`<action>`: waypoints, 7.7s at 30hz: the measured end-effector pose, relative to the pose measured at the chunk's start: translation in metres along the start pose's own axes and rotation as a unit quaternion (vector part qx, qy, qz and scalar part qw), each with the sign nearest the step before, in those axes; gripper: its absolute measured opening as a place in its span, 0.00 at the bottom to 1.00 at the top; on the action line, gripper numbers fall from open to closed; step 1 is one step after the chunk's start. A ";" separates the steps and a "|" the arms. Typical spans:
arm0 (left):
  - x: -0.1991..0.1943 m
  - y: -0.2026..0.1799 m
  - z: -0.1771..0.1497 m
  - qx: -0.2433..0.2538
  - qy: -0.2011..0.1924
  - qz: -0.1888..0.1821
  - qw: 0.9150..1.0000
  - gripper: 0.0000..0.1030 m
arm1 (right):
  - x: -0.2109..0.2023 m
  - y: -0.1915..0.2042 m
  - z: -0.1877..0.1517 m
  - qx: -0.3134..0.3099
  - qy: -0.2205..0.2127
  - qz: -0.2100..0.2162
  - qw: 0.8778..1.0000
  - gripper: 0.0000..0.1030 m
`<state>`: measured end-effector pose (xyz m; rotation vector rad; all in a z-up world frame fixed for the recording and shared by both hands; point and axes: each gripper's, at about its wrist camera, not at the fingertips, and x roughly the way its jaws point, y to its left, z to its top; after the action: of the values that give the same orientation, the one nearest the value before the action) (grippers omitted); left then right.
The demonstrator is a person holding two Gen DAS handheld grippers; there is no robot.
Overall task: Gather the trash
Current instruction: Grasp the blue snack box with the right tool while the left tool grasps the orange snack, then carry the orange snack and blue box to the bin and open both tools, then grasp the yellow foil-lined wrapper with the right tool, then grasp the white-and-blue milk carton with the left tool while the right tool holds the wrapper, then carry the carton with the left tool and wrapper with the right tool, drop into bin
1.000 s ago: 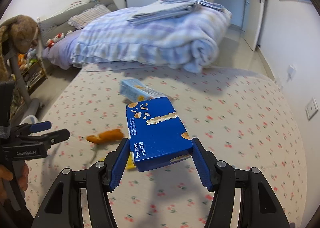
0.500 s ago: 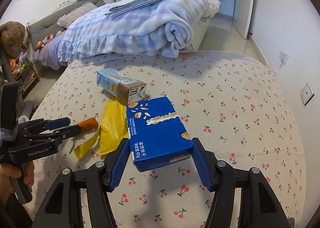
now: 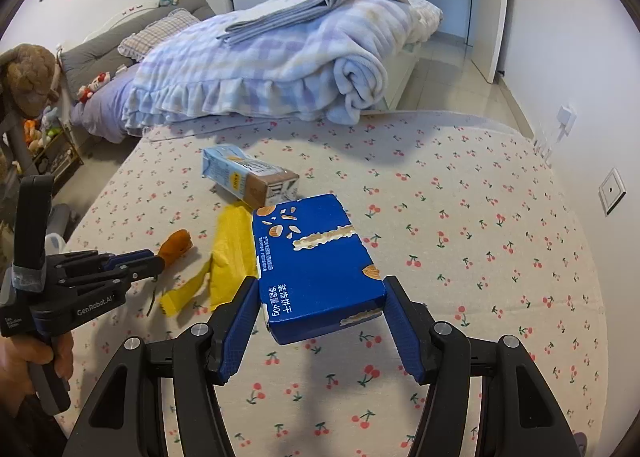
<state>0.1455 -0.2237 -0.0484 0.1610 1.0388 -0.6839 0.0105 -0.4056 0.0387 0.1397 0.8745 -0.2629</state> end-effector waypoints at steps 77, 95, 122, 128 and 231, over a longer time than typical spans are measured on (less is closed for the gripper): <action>-0.197 0.331 -0.141 -0.315 -0.042 0.222 0.922 0.77 | 0.054 0.435 -0.013 -0.232 0.027 0.184 0.955 0.63; -0.182 0.302 -0.131 -0.261 -0.020 0.208 0.942 0.90 | 0.041 0.371 0.006 -0.172 0.021 0.156 0.973 0.77; -0.130 0.203 -0.069 -0.210 -0.021 0.148 0.966 0.93 | 0.035 0.090 0.014 0.003 0.038 0.033 0.999 0.78; -0.114 0.177 -0.047 -0.199 -0.025 0.129 0.971 0.93 | 0.055 0.054 0.018 0.052 0.059 0.030 0.996 0.78; -0.108 0.162 -0.055 -0.216 -0.031 0.014 0.976 0.01 | 0.032 0.168 0.014 -0.017 0.087 0.118 0.989 0.16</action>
<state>0.1661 -0.0247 -0.0176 -0.2226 1.0999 -0.4219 0.0882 -0.2527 0.0253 0.2347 1.0249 -0.0147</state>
